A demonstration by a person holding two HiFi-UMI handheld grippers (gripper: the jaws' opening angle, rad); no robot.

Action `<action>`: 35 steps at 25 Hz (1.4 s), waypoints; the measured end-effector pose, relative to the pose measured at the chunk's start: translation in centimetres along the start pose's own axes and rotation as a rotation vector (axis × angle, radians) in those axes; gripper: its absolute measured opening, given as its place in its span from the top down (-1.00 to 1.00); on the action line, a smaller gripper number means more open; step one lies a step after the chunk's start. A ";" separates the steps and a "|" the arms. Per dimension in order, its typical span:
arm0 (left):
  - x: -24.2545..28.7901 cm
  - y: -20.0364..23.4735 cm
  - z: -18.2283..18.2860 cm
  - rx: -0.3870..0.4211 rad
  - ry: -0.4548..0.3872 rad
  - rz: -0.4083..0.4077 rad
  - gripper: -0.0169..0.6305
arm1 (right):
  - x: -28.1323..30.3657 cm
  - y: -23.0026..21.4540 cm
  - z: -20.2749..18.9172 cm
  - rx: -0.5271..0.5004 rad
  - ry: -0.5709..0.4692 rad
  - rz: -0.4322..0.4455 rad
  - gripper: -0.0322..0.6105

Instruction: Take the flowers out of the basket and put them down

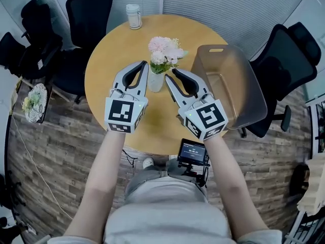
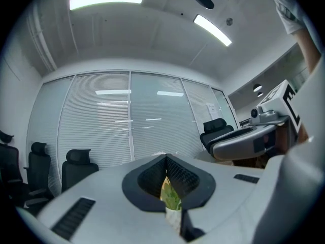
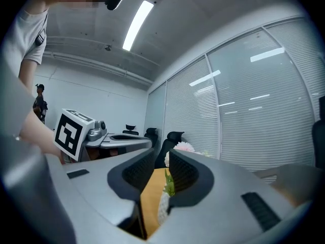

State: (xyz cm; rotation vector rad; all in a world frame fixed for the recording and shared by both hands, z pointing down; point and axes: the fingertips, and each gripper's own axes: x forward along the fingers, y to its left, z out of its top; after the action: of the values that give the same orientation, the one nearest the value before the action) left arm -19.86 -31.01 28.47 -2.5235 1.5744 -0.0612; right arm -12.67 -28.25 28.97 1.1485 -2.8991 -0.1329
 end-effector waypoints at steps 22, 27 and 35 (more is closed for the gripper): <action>-1.6 1.2 3.2 0.000 -0.046 0.116 0.94 | -1.1 -1.4 4.5 -0.052 -0.060 -0.087 0.82; -1.7 1.2 3.7 -0.017 -0.067 0.126 0.94 | -1.0 -1.6 4.7 -0.054 -0.055 -0.119 0.83; -1.5 -0.7 4.5 -0.008 -0.090 0.087 0.94 | -1.2 -2.0 5.3 -0.059 -0.068 -0.123 0.83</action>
State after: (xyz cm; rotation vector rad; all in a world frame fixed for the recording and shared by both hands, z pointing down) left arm -19.38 -28.86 24.22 -2.4241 1.6499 0.0682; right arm -10.69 -28.49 23.55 1.3380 -2.8590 -0.2626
